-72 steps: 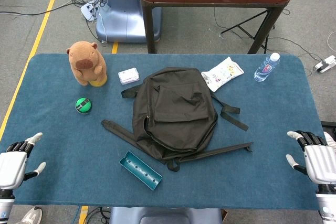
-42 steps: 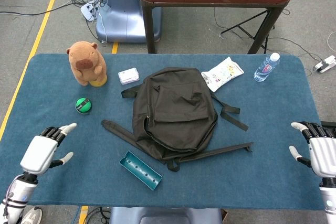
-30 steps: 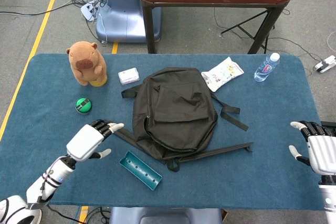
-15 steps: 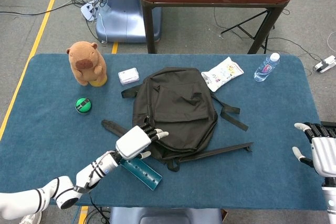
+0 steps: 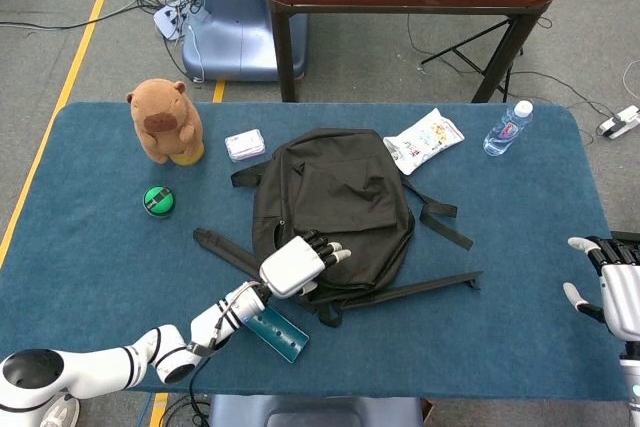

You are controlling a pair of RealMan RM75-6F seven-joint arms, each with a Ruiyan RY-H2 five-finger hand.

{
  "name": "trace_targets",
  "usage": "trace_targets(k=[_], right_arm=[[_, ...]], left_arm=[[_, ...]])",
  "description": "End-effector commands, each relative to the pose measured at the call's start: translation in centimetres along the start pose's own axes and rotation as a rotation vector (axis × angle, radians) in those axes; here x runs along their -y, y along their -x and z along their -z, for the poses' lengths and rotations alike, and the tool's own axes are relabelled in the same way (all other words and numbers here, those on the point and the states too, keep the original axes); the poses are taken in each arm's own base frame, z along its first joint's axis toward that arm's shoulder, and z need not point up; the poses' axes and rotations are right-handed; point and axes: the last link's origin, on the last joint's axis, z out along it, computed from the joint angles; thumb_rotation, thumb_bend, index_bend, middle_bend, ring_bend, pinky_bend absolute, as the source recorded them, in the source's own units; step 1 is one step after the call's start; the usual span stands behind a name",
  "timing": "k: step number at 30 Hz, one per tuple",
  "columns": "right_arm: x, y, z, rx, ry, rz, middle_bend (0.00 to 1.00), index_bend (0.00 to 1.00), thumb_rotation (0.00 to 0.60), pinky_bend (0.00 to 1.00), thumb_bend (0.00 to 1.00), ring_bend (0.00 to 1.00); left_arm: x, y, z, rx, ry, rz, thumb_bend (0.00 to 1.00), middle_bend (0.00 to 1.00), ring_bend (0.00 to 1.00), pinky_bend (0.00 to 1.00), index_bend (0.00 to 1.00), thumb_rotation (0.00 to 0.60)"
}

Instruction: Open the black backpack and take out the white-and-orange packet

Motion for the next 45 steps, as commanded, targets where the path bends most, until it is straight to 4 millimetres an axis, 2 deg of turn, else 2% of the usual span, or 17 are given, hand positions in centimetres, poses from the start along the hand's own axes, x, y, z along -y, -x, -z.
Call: trace_targets(k=[1, 9, 13, 17, 20, 25, 32, 38, 45], right_arm=[[-0.2, 0.0, 0.1, 0.002, 0.005, -0.001, 0.29, 0.28, 0.6, 0.29, 0.2, 0.22], [-0.6, 0.1, 0.1, 0.004, 0.016, -0.005, 0.29, 0.28, 0.6, 0.29, 0.2, 0.22], [-0.7, 0.2, 0.1, 0.007, 0.017, -0.01, 0.29, 0.28, 0.6, 0.29, 0.2, 0.22], [-0.9, 0.2, 0.2, 0.009, 0.02, -0.012, 0.29, 0.28, 0.6, 0.29, 0.2, 0.22], [-0.9, 0.2, 0.2, 0.008, 0.021, -0.013, 0.29, 0.28, 0.6, 0.29, 0.2, 0.22], [-1.1, 0.2, 0.2, 0.009, 0.024, -0.016, 0.29, 0.28, 0.6, 0.29, 0.2, 0.22], [-1.0, 0.4, 0.2, 0.015, 0.017, -0.023, 0.29, 0.28, 0.6, 0.29, 0.2, 0.22], [0.4, 1.0, 0.0, 0.059, -0.066, -0.061, 0.29, 0.28, 0.6, 0.3, 0.2, 0.22], [4.2, 1.8, -0.8, 0.142, -0.263, -0.122, 0.29, 0.28, 0.6, 0.3, 0.2, 0.22]], left_arm=[[-0.3, 0.0, -0.4, -0.001, -0.002, 0.005, 0.24, 0.27, 0.3, 0.26, 0.28, 0.6], [-0.4, -1.0, -1.4, -0.008, -0.048, 0.12, 0.26, 0.27, 0.3, 0.26, 0.34, 0.6], [-0.1, -1.1, -2.0, -0.002, -0.063, 0.079, 0.35, 0.27, 0.3, 0.26, 0.38, 0.6], [-0.1, -1.0, -2.3, -0.003, -0.074, 0.039, 0.47, 0.28, 0.3, 0.26, 0.47, 0.6], [-0.1, -0.8, -2.4, 0.008, -0.077, 0.005, 0.52, 0.29, 0.3, 0.26, 0.54, 0.6], [0.1, -0.3, -2.3, 0.029, -0.078, -0.059, 0.57, 0.3, 0.3, 0.26, 0.6, 0.6], [0.7, -0.7, -2.3, 0.013, -0.11, -0.043, 0.62, 0.33, 0.31, 0.26, 0.75, 0.6], [1.8, -3.0, -2.4, -0.05, -0.199, 0.122, 0.62, 0.35, 0.31, 0.26, 0.78, 0.6], [3.5, -6.8, -2.1, -0.162, -0.286, 0.244, 0.63, 0.37, 0.32, 0.26, 0.78, 0.6]])
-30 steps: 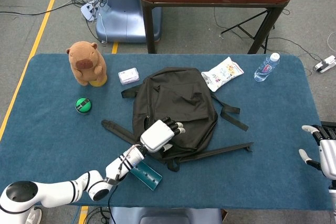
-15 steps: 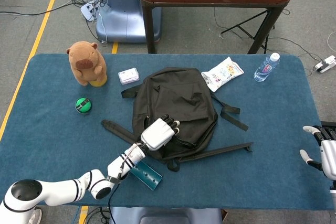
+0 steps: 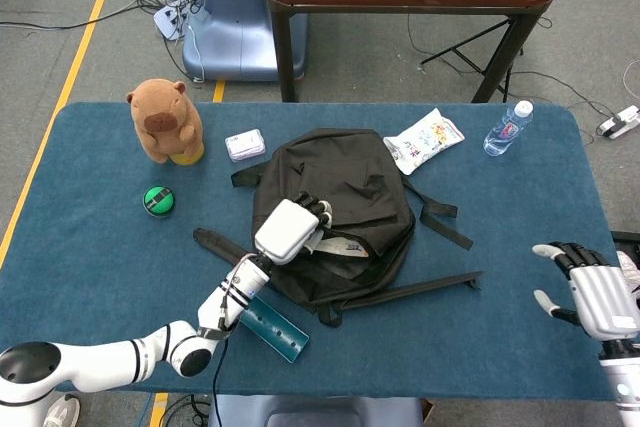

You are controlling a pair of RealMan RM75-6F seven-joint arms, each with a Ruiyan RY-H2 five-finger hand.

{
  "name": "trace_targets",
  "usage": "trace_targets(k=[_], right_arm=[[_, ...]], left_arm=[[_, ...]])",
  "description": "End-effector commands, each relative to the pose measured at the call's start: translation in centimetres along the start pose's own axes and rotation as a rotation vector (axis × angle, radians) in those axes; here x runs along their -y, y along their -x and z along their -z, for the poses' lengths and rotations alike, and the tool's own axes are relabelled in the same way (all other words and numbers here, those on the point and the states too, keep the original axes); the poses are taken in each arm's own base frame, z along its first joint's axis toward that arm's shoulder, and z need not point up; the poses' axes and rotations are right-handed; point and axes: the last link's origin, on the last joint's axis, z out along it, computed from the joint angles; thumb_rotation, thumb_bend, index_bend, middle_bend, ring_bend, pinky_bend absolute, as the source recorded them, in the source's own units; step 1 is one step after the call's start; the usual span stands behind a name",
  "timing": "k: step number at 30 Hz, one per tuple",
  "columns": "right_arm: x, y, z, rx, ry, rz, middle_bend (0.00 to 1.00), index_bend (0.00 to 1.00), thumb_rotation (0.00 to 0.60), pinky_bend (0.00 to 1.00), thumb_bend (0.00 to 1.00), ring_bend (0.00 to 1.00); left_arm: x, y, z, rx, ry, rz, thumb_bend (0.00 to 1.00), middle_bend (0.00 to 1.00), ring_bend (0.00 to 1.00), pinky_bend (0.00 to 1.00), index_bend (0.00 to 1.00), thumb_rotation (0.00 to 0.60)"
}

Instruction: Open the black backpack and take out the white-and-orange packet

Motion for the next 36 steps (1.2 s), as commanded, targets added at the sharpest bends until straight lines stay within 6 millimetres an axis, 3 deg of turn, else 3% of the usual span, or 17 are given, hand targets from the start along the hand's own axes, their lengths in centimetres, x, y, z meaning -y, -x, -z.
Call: trace_targets(k=[1, 6, 16, 26, 36], right_arm=[[2.2, 0.6, -1.1, 0.054, -0.11, -0.031, 0.29, 0.28, 0.6, 0.3, 0.2, 0.22], [6.3, 2.0, -3.1, 0.169, -0.287, -0.04, 0.3, 0.29, 0.6, 0.3, 0.24, 0.22], [14.3, 5.6, -8.9, 0.36, -0.458, -0.108, 0.33, 0.33, 0.6, 0.3, 0.29, 0.23], [18.4, 10.1, -13.7, 0.335, -0.454, -0.153, 0.37, 0.38, 0.6, 0.3, 0.33, 0.24], [21.4, 13.3, -16.6, 0.292, -0.427, -0.184, 0.39, 0.38, 0.6, 0.3, 0.27, 0.27]], left_arm=[[0.6, -2.1, -0.1, -0.049, -0.045, 0.068, 0.63, 0.37, 0.32, 0.26, 0.78, 0.6], [0.7, -4.1, 0.1, -0.078, -0.088, 0.167, 0.63, 0.37, 0.32, 0.26, 0.77, 0.6], [-0.3, -4.3, 0.9, -0.034, -0.123, 0.182, 0.63, 0.37, 0.32, 0.26, 0.76, 0.6], [0.3, -5.1, 1.0, -0.044, -0.176, 0.23, 0.63, 0.37, 0.32, 0.26, 0.75, 0.6], [0.6, -4.8, 1.2, -0.032, -0.211, 0.233, 0.63, 0.37, 0.32, 0.26, 0.74, 0.6]])
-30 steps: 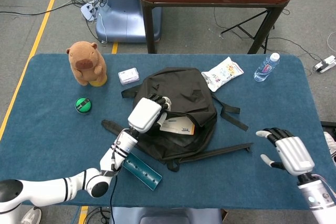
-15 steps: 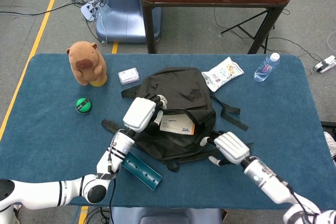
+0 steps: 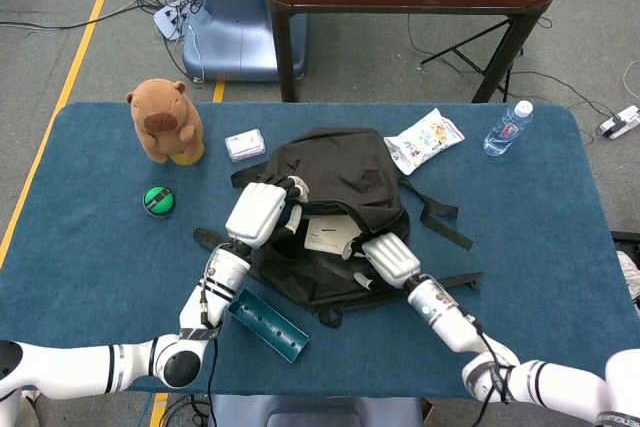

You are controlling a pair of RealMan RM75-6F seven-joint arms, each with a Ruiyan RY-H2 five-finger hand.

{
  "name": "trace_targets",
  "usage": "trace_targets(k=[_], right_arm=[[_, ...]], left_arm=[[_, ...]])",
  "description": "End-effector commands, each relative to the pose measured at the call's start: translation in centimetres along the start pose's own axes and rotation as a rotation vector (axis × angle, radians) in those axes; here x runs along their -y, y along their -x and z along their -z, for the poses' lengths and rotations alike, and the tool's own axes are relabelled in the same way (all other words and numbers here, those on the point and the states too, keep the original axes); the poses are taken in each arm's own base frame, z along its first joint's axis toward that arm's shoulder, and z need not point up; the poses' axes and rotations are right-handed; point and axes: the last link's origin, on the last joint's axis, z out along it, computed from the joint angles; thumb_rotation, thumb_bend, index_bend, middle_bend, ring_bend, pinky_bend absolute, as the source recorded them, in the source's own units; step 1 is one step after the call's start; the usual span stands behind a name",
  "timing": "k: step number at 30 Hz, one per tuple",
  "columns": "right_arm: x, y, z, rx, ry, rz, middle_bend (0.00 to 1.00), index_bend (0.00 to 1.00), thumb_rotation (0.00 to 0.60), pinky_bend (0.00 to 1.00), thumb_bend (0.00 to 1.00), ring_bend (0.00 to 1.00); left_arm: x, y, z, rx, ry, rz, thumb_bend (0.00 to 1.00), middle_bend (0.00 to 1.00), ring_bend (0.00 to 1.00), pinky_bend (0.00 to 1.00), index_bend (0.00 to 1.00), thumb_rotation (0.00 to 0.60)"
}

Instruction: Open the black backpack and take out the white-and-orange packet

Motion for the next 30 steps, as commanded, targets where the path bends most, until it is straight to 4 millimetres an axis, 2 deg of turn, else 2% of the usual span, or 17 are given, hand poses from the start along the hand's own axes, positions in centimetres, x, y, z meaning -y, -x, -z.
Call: trace_targets(k=[1, 5, 12, 24, 30], right_arm=[[0.4, 0.5, -1.7, -0.034, 0.008, 0.002, 0.39, 0.38, 0.6, 0.3, 0.26, 0.27], [0.8, 1.2, -2.8, -0.072, 0.022, 0.005, 0.38, 0.38, 0.6, 0.3, 0.19, 0.27], [1.1, 1.4, -4.3, -0.114, 0.041, 0.056, 0.34, 0.38, 0.6, 0.3, 0.1, 0.24], [-0.4, 1.4, -5.2, -0.112, 0.098, 0.122, 0.33, 0.38, 0.6, 0.3, 0.1, 0.23], [-0.5, 1.9, -5.1, -0.092, 0.089, 0.145, 0.32, 0.38, 0.6, 0.3, 0.1, 0.23]], left_arm=[[-0.1, 0.0, 0.0, -0.002, -0.003, -0.003, 0.63, 0.37, 0.32, 0.26, 0.74, 0.6], [-0.4, -0.1, 0.0, -0.013, -0.005, -0.001, 0.63, 0.37, 0.32, 0.26, 0.74, 0.6], [-0.8, 0.1, 0.1, -0.011, -0.004, -0.002, 0.63, 0.37, 0.32, 0.26, 0.74, 0.6], [-0.8, 0.0, 0.0, -0.027, -0.015, -0.004, 0.63, 0.37, 0.32, 0.26, 0.74, 0.6], [-0.7, 0.2, -0.2, -0.019, -0.028, -0.004, 0.63, 0.37, 0.32, 0.26, 0.74, 0.6]])
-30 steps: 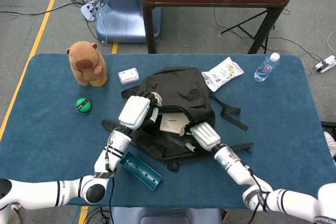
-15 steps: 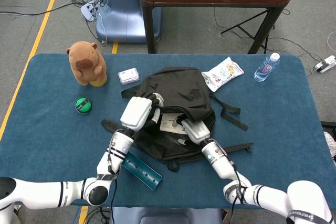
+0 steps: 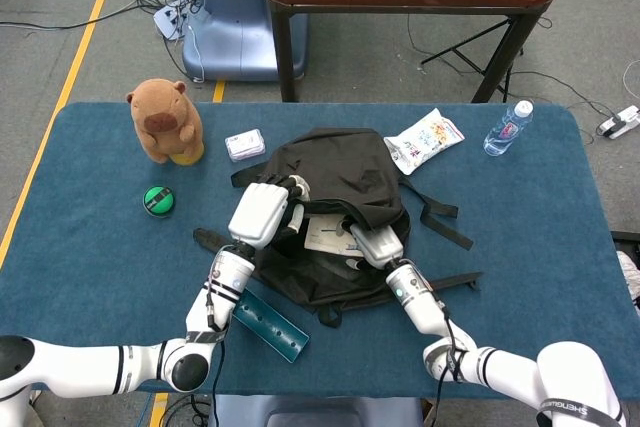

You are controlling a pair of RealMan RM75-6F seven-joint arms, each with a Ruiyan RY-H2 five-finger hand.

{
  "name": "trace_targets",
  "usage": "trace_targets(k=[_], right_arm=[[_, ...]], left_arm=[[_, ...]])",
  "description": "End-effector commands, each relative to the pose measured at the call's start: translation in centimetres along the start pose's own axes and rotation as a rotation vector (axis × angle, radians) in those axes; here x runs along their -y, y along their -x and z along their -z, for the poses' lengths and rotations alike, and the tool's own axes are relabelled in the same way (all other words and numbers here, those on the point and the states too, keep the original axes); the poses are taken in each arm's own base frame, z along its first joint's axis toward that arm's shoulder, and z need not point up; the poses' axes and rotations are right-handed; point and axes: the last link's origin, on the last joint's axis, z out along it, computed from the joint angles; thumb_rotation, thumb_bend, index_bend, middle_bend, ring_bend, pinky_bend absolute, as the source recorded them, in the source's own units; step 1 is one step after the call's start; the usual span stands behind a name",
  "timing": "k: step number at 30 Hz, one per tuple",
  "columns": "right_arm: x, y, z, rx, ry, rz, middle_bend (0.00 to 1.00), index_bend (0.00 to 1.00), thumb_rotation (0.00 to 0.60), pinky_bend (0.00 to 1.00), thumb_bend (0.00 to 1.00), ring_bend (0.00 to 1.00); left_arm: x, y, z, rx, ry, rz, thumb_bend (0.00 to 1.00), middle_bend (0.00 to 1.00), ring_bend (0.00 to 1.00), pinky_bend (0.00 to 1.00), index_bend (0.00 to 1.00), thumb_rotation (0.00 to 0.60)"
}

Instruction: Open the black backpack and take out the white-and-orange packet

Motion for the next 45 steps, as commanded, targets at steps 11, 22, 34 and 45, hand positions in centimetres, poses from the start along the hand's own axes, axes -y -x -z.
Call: trace_targets(k=[11, 22, 34, 45], right_arm=[[0.0, 0.2, -1.1, -0.027, 0.002, 0.071, 0.32, 0.38, 0.6, 0.3, 0.1, 0.23], [-0.1, 0.6, -1.5, -0.078, 0.003, 0.151, 0.32, 0.38, 0.6, 0.3, 0.19, 0.23], [-0.1, -0.4, -2.2, -0.16, -0.014, 0.221, 0.36, 0.41, 0.6, 0.3, 0.41, 0.24], [-0.4, -1.5, -2.5, -0.21, -0.017, 0.264, 0.39, 0.46, 0.6, 0.3, 0.43, 0.27]], left_arm=[[0.2, 0.0, -0.2, 0.004, -0.013, -0.001, 0.63, 0.37, 0.32, 0.26, 0.73, 0.6], [0.5, 0.0, -0.2, 0.006, -0.017, 0.004, 0.63, 0.37, 0.32, 0.26, 0.73, 0.6], [0.8, -0.2, -0.3, 0.002, -0.02, 0.009, 0.63, 0.37, 0.32, 0.26, 0.73, 0.6], [1.1, -0.3, -0.4, 0.001, -0.023, 0.012, 0.63, 0.37, 0.32, 0.26, 0.72, 0.6]])
